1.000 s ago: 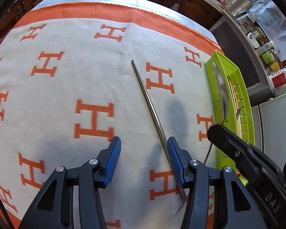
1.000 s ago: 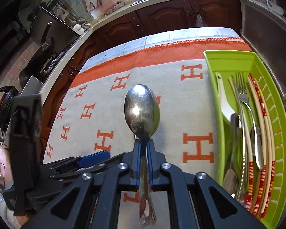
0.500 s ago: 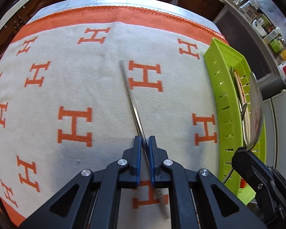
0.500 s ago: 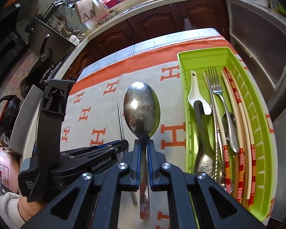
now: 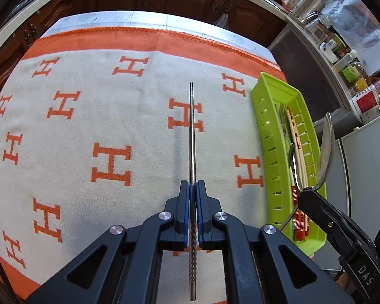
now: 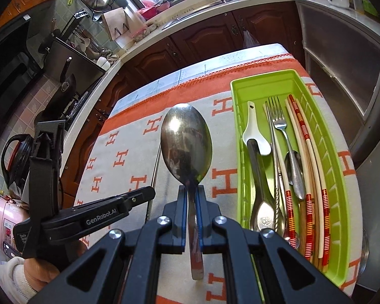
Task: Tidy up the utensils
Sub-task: 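Carry the spoon and chopstick into the green tray while both tools open to release them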
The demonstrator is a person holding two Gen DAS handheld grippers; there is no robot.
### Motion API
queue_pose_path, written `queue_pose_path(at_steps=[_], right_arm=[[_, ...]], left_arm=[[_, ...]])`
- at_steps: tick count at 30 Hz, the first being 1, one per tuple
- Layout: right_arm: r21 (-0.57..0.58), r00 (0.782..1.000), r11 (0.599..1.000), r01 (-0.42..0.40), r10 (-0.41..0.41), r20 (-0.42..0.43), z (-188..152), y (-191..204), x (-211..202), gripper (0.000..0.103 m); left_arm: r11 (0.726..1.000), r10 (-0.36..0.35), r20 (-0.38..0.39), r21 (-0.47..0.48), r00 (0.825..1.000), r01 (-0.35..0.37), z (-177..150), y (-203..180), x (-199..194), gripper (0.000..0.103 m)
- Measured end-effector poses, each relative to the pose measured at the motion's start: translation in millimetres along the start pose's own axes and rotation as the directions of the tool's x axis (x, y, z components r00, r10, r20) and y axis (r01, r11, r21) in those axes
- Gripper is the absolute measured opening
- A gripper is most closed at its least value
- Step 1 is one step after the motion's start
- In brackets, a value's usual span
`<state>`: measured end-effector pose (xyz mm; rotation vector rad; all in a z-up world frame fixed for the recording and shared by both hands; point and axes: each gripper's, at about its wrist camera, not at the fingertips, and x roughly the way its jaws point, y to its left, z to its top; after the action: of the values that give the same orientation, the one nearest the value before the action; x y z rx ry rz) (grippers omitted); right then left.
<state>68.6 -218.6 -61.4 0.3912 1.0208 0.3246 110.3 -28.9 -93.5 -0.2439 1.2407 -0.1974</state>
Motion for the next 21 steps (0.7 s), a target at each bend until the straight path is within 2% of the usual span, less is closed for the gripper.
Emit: queue_pose_path(at_steps=[21], right_arm=[[0.002, 0.996, 0.999, -0.033, 0.033, 0.086, -4, -2, -48, 0.006]], left_arm=[[0.994, -0.035, 0.052, 0.104, 0.998, 0.029, -4, -42, -31, 0.002]])
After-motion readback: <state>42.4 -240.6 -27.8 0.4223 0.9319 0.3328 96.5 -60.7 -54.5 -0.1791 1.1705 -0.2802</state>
